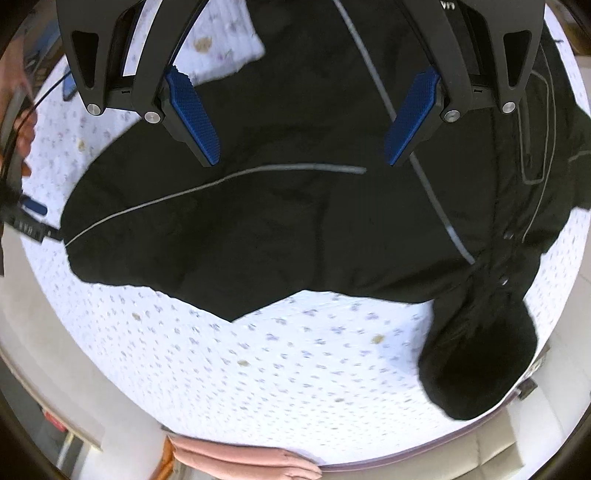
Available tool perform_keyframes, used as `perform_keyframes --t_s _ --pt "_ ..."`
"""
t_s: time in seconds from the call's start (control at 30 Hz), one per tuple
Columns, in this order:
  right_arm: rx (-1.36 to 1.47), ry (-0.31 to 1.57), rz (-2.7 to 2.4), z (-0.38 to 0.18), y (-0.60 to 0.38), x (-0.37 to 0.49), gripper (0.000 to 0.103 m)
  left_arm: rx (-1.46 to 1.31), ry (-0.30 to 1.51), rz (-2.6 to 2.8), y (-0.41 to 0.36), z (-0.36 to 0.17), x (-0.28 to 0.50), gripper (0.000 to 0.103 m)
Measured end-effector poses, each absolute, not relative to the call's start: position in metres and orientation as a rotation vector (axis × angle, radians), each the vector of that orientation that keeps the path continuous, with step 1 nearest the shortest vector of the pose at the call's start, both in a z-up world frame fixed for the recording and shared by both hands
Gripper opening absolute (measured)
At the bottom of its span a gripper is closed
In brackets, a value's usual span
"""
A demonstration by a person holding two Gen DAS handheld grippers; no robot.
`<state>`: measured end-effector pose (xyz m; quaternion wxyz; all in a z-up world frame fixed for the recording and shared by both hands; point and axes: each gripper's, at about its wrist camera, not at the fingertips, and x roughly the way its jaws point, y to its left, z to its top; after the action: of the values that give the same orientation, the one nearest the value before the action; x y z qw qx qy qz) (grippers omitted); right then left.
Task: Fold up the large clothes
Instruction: 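Grasp the black jacket's sleeve cuff with the right gripper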
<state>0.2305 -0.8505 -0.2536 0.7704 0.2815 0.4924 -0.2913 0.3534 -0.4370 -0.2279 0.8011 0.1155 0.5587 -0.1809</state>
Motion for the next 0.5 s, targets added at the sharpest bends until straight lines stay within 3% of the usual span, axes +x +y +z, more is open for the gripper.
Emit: perform_keyframes --t_s 0.2,0.3,0.33,0.37,0.47,0.5 --pt "0.704 1.076 -0.565 -0.285 -0.887 0.247 0.088 0.281 1.208 -0.381 -0.463 -0.245 0.362 0.091" --pt "0.726 1.089 -0.526 -0.301 -0.891 0.257 0.082 0.292 1.210 -0.376 -0.471 -0.252 0.366 0.091" --pt "0.695 1.081 -0.516 -0.297 -0.886 0.259 0.073 0.293 1.210 -0.379 -0.475 -0.254 0.368 0.091" --pt "0.663 1.081 -0.516 -0.294 -0.883 0.260 0.056 0.296 1.212 -0.381 -0.478 -0.257 0.369 0.091" --pt "0.614 1.049 -0.495 -0.274 -0.870 0.257 0.030 0.307 1.217 -0.392 -0.489 -0.265 0.374 0.091" --pt "0.589 1.033 -0.502 -0.263 -0.866 0.252 0.027 0.308 1.220 -0.400 -0.493 -0.267 0.375 0.091"
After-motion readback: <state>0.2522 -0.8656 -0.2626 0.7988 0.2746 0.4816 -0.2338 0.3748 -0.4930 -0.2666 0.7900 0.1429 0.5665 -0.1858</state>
